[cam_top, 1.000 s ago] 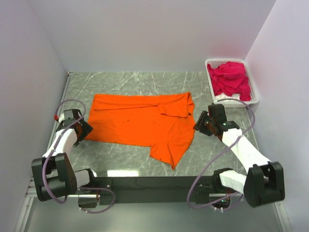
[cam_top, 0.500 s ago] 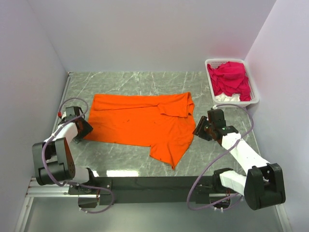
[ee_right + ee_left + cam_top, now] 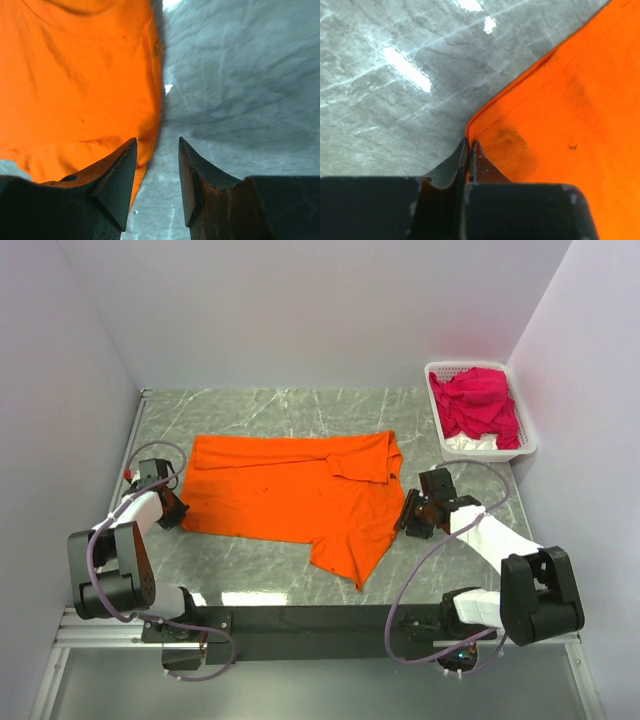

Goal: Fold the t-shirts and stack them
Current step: Fold the tshirt

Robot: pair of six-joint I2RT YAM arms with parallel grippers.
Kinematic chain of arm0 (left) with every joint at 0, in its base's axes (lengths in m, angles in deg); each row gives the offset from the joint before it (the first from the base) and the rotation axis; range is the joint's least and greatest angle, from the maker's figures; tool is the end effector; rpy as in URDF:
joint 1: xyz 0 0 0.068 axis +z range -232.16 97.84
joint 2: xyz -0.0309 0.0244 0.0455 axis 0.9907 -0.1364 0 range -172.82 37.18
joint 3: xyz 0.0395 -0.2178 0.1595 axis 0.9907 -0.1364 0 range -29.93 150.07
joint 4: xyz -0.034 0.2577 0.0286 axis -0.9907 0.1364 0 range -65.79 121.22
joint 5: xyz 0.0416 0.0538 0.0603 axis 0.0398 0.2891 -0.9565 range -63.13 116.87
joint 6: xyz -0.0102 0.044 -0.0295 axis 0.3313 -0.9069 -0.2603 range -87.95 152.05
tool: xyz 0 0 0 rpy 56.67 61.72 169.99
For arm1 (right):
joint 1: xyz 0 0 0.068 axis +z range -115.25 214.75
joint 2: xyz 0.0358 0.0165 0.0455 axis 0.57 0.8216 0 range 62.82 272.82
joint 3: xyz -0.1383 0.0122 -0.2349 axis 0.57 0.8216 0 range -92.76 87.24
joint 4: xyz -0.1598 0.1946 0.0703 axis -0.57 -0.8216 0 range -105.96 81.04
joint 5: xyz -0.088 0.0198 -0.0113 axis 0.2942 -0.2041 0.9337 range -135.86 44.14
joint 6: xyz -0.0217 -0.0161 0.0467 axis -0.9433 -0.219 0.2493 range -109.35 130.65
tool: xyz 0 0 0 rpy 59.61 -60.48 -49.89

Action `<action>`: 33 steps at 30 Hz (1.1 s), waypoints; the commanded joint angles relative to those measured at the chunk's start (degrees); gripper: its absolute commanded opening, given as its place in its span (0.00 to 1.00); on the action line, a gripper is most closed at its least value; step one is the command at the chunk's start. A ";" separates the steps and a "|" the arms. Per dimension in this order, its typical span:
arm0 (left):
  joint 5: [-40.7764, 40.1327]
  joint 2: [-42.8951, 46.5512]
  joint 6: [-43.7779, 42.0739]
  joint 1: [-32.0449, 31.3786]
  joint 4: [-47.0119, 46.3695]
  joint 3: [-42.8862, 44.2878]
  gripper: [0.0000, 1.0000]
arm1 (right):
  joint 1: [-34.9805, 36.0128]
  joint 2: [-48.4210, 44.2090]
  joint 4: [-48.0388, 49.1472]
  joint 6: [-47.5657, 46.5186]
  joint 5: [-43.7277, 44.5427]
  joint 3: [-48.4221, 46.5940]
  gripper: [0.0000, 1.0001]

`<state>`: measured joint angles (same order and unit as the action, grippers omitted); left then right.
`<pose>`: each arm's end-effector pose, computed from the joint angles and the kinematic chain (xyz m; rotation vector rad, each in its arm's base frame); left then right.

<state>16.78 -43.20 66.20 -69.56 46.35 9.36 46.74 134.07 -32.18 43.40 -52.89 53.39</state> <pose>0.2416 0.0605 0.1606 -1.1018 2.4092 0.1118 0.2141 0.0500 0.1670 0.4410 2.6462 0.4199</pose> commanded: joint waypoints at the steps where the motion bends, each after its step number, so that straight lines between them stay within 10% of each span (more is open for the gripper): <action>1: 0.86 1.98 0.04 -0.65 1.07 0.17 0.01 | 1.46 1.18 0.20 1.34 -1.58 -0.70 0.46; 19: 1.91 2.24 -0.14 -1.09 1.51 0.61 0.01 | 4.01 2.41 2.48 6.36 -4.49 3.08 0.45; 26: -0.02 4.96 1.00 -0.56 2.92 0.44 0.01 | 3.57 -0.04 -0.59 3.55 -1.60 1.68 0.00; 33: 3.41 7.34 3.20 2.16 4.15 0.52 0.01 | 2.07 -4.62 -5.07 2.58 0.61 -2.45 0.00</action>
<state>19.03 -37.60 67.91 -68.12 49.34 9.36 49.34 131.66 -34.74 47.03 -54.86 54.73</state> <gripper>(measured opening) 0.022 0.011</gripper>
